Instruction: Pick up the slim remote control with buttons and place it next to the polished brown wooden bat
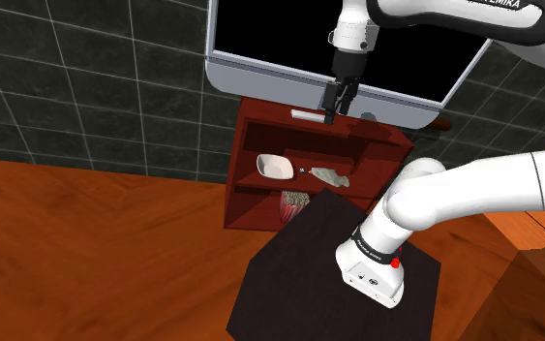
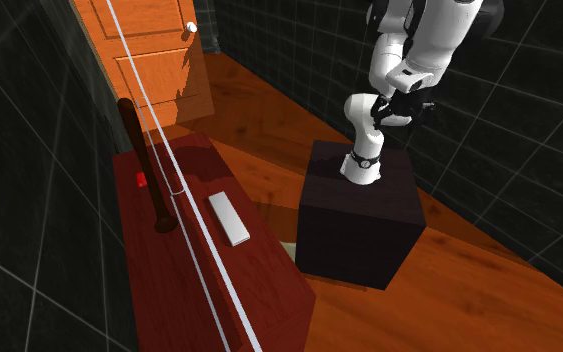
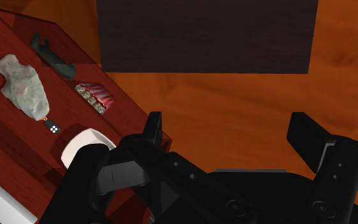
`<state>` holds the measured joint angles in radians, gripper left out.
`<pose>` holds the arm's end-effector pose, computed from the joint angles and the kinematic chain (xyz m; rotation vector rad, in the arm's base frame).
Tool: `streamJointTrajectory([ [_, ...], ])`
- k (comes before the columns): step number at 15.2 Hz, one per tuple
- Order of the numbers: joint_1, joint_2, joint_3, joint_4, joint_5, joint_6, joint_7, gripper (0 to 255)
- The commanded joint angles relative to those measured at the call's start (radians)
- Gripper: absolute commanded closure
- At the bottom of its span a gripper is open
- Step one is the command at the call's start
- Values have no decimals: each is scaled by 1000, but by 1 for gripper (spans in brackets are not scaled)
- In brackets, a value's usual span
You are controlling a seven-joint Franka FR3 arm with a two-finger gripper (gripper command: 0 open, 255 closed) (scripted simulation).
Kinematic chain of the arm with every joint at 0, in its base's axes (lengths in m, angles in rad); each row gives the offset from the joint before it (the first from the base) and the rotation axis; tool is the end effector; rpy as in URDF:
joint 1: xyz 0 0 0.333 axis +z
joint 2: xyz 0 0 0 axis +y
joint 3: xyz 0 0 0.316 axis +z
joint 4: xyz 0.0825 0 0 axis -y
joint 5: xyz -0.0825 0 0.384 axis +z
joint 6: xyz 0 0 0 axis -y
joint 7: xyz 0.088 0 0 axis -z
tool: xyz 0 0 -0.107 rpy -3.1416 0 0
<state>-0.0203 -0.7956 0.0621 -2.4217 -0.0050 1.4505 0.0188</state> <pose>0.2879 0.0159 0.5530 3.0768 0.0005 -0.2707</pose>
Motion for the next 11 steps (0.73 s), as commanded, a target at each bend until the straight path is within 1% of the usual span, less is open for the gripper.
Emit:
streamJointTrajectory([
  [1,0,0,0,0,0,0,0,0],
  [6,-25,15,-118,-53,-101,96,-167,0],
  [11,-50,77,-239,-69,-190,209,-328,0],
])
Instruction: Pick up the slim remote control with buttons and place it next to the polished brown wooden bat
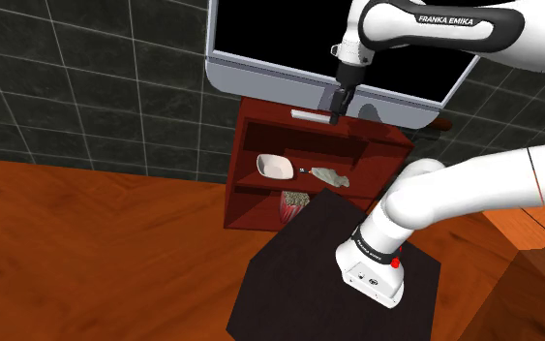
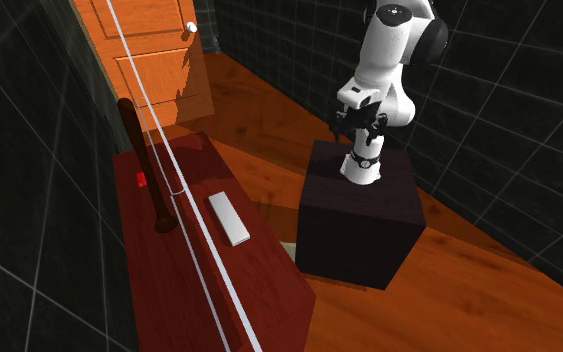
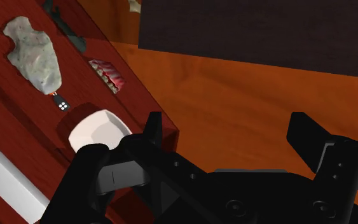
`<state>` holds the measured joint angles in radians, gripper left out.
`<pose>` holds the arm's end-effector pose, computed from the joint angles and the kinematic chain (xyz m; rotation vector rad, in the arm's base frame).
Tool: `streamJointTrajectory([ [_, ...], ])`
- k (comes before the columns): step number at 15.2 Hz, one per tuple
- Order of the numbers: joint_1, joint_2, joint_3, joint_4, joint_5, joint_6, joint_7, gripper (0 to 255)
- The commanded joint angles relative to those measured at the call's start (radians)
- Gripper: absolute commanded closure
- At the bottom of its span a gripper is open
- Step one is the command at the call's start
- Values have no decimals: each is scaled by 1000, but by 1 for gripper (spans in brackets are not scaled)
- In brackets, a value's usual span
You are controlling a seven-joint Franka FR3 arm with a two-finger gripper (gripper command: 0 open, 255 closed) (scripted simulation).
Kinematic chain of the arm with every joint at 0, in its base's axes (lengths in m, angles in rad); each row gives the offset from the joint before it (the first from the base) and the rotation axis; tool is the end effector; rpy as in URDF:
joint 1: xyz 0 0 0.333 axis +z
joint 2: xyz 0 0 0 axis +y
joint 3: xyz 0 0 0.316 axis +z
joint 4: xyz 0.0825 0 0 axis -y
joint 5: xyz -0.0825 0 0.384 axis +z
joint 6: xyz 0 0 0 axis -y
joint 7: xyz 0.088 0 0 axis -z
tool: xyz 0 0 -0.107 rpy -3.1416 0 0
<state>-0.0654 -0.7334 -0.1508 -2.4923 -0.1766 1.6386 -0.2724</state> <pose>0.3069 -0.0917 0.5125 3.0833 0.1913 -0.2131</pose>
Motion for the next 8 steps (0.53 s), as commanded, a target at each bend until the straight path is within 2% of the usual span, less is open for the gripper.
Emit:
streamJointTrajectory([
  [1,-9,32,-50,3,-34,45,-68,0],
  [8,-17,204,-219,58,-101,218,-291,0],
])
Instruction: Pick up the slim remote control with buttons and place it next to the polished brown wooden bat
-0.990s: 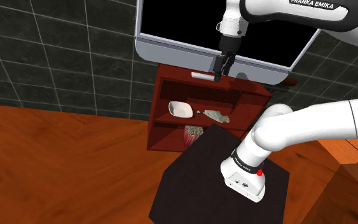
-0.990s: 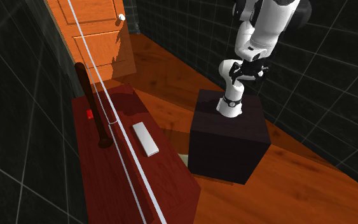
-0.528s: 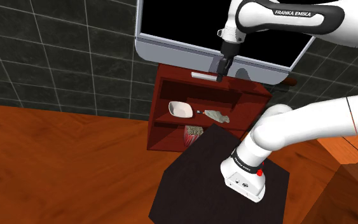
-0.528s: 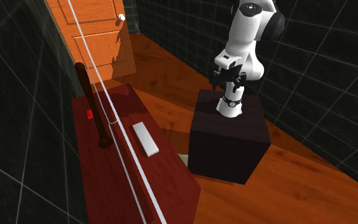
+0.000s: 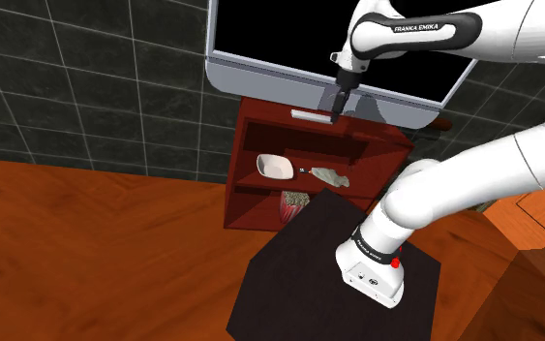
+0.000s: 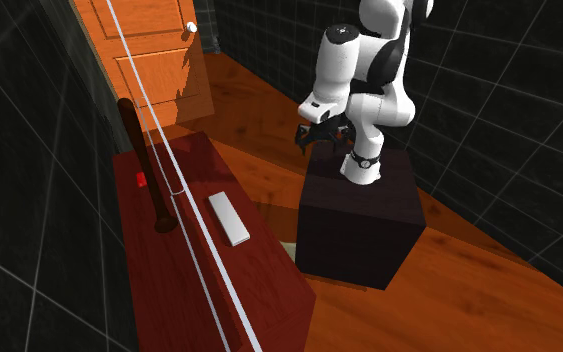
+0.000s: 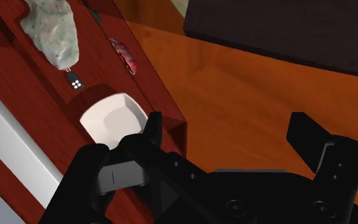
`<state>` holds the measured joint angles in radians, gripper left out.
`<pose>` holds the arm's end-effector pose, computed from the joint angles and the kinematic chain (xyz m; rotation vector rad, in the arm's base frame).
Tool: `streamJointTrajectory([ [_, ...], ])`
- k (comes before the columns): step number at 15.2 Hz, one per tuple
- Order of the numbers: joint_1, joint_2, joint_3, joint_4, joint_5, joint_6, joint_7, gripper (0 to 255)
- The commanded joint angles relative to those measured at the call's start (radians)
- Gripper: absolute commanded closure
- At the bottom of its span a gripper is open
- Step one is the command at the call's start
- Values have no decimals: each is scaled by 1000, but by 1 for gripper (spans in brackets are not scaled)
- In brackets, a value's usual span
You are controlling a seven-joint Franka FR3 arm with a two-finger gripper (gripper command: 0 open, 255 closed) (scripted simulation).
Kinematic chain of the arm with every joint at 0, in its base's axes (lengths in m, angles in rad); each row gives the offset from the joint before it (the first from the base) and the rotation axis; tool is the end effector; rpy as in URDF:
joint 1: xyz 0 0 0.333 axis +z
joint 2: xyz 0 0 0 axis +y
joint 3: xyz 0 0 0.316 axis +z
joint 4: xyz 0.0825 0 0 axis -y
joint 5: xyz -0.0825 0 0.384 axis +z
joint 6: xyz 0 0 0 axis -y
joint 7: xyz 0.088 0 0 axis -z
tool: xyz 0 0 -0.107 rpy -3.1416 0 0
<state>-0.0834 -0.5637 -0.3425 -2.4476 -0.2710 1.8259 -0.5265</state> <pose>0.3340 -0.1843 0.4789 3.0781 0.3664 -0.1601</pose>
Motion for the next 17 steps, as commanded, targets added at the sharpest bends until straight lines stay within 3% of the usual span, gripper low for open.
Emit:
streamJointTrajectory([
  [1,3,65,-50,28,-9,55,-69,0],
  [5,17,200,-143,98,8,148,-208,0],
  [9,37,355,-229,190,72,229,-365,0],
  [13,44,533,-294,305,192,286,-544,0],
  [17,5,723,-310,448,346,307,-729,0],
])
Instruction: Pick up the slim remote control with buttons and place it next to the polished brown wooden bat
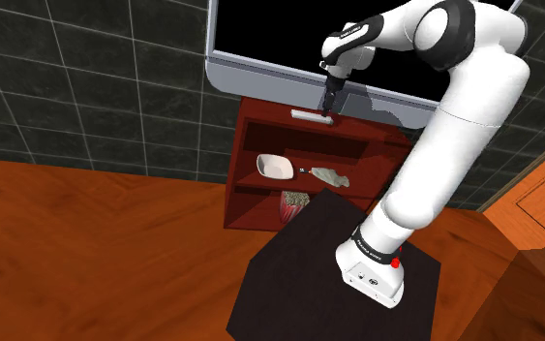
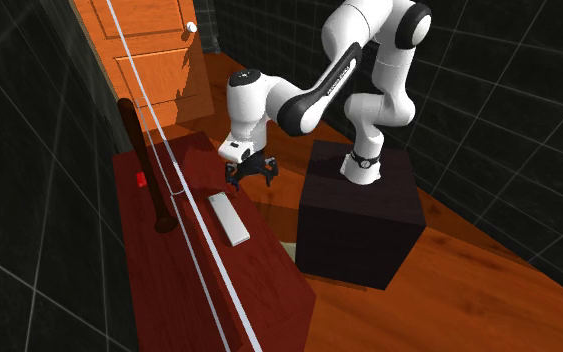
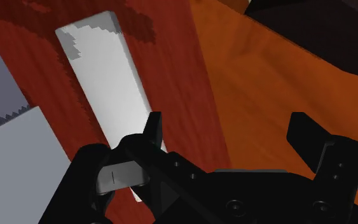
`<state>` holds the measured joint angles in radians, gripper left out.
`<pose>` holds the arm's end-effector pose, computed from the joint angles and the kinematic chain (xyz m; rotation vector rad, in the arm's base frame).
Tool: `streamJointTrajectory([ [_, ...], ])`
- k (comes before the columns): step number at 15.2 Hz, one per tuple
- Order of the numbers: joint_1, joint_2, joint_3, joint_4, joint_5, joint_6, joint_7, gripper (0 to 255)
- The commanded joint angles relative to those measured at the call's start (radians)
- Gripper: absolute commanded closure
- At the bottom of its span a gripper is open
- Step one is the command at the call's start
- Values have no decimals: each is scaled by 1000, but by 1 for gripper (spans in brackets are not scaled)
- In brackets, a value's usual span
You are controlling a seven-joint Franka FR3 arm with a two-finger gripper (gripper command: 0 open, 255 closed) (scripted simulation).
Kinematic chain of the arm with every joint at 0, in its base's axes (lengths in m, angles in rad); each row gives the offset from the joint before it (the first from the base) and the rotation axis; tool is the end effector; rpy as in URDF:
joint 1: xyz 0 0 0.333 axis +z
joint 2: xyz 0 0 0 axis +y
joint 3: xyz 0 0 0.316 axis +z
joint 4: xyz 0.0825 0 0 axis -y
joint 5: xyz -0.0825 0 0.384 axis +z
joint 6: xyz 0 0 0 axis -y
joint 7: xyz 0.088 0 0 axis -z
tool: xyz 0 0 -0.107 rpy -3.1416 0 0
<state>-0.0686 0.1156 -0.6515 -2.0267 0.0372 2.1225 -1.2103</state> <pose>0.4343 -0.3698 0.4035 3.0287 0.7317 -0.0451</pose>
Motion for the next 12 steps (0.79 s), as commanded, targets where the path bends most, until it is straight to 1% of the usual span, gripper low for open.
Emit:
streamJointTrajectory([
  [1,-28,90,4,67,75,9,-87,0],
  [4,-93,226,32,198,174,-6,-198,0],
  [7,-163,349,70,339,246,-35,-278,0],
  [12,-173,381,84,315,267,17,-291,0],
])
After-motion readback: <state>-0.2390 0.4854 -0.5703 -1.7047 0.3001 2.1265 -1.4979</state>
